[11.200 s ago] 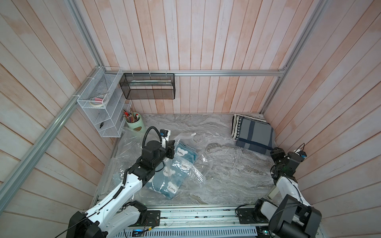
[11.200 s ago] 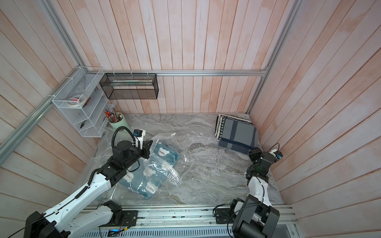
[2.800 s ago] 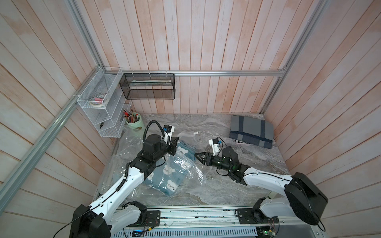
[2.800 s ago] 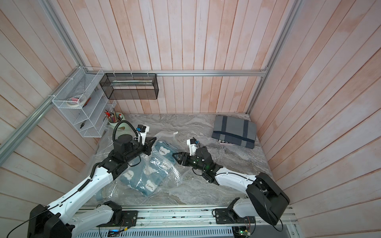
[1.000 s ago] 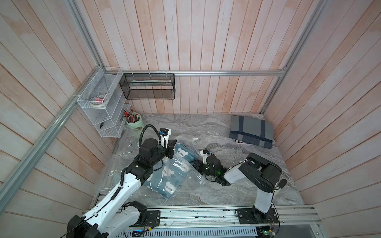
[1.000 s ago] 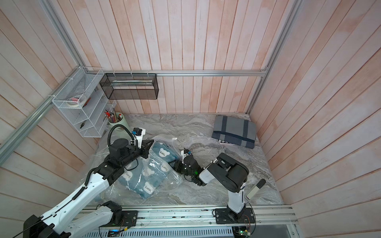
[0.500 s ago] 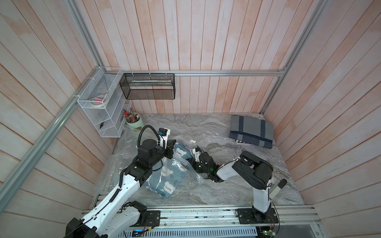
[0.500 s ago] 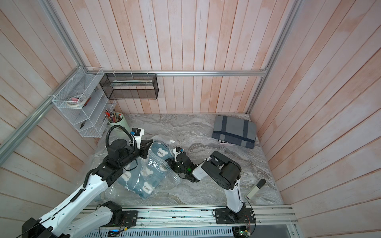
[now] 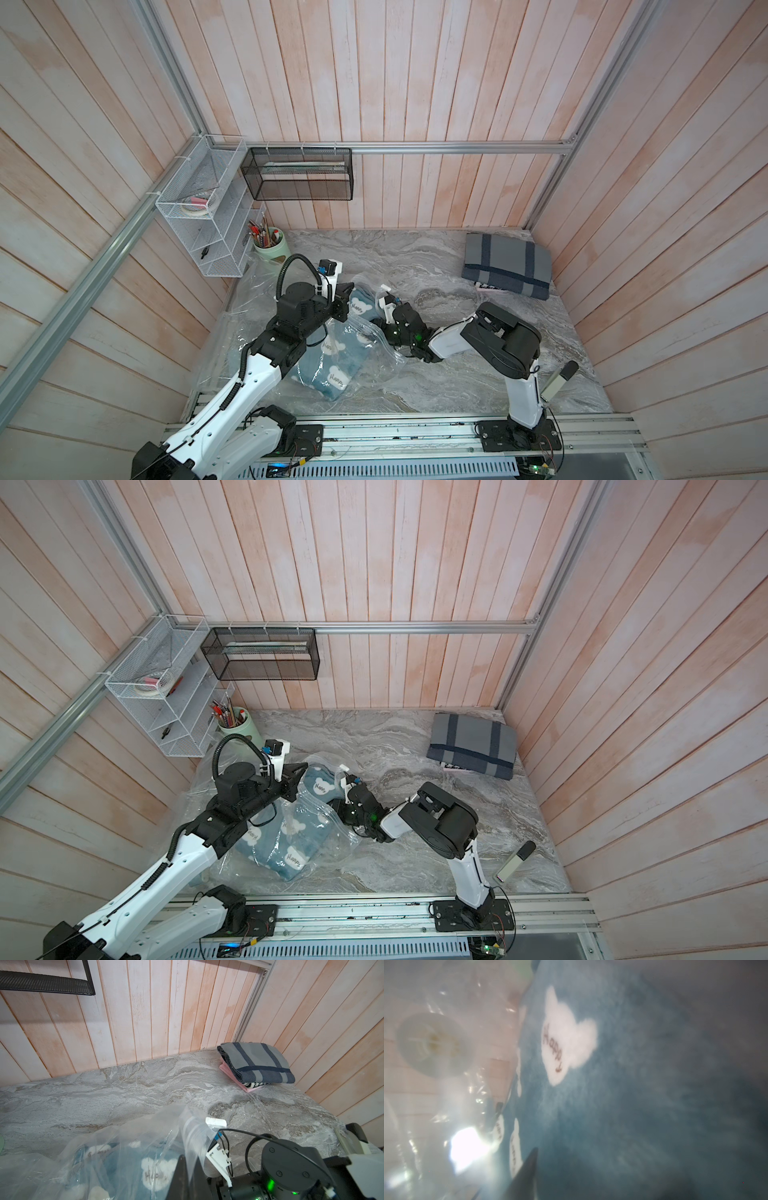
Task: Take the blanket out of the vacuum bag
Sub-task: Take out the blanket from the vacuum bag.
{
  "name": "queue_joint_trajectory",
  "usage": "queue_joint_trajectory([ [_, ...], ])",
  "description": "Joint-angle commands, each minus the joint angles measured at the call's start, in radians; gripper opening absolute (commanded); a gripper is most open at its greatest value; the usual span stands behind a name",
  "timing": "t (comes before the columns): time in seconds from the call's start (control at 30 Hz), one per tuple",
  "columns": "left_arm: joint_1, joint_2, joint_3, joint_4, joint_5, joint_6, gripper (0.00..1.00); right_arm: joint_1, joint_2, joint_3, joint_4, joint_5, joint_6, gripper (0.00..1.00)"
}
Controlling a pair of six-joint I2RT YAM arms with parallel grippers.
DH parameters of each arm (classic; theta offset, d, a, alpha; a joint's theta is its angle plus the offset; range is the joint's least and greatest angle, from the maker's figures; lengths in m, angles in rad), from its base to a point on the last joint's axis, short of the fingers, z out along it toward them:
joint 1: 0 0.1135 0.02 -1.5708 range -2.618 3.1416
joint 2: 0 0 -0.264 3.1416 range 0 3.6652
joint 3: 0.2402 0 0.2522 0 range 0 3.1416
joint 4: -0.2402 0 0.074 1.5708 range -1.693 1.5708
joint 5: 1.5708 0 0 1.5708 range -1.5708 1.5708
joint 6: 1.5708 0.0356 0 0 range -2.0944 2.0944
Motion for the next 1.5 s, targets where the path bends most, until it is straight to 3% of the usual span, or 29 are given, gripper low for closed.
queue_joint_trajectory([
  [0.0,0.003,0.006,-0.013,0.022,-0.005,0.008,0.0,0.009,0.042,0.034,-0.003,-0.05,-0.002,0.25],
  [0.23,0.005,0.018,-0.009,0.039,-0.006,-0.001,0.0,0.008,0.031,0.016,0.021,-0.055,-0.012,0.0],
  [0.73,0.007,0.039,-0.01,0.064,-0.034,0.001,0.0,0.006,-0.124,-0.042,0.022,-0.047,-0.04,0.0],
  [1.13,0.011,0.103,-0.004,0.088,-0.045,-0.003,0.0,0.005,-0.148,-0.041,0.047,-0.091,-0.019,0.0],
  [1.47,0.019,0.1,-0.001,0.071,-0.067,0.019,0.0,-0.03,-0.255,-0.013,-0.098,-0.099,-0.104,0.0],
])
